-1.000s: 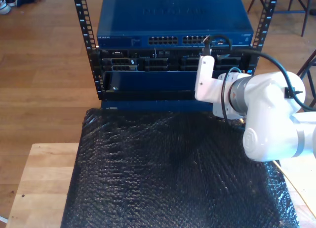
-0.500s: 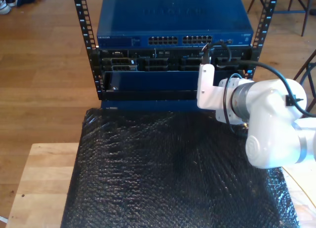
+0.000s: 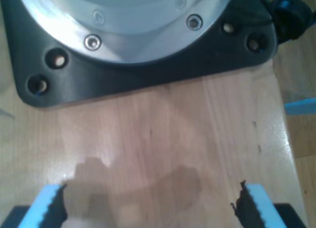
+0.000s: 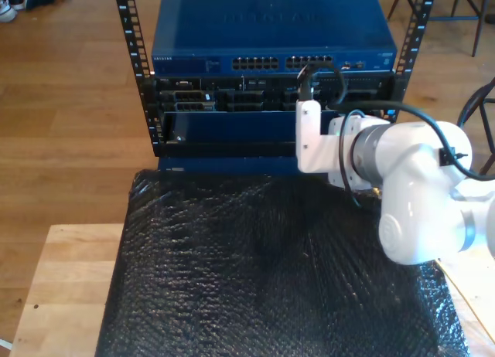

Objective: Grab the cable and plug it in

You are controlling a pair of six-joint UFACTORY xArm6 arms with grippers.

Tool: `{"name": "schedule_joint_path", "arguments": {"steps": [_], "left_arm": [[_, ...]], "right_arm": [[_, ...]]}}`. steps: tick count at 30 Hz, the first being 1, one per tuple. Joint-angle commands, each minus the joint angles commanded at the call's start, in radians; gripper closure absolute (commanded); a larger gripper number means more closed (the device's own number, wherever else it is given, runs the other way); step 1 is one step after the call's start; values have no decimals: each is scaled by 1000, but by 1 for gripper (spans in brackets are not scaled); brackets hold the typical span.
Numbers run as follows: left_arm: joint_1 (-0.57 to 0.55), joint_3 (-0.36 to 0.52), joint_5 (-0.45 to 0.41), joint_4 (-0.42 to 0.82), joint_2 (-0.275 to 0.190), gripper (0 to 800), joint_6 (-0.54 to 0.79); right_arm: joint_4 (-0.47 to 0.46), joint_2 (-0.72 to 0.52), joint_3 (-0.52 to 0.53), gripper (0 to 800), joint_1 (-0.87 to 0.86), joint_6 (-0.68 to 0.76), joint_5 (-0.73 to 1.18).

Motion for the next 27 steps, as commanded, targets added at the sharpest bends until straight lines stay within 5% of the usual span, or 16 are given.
{"name": "schedule_joint_path", "arguments": {"steps": [27], "left_arm": [[0,0,0,0,0,0,0]], "right_arm": [[-124,11,-9,800,-2,-11,-87]]}}
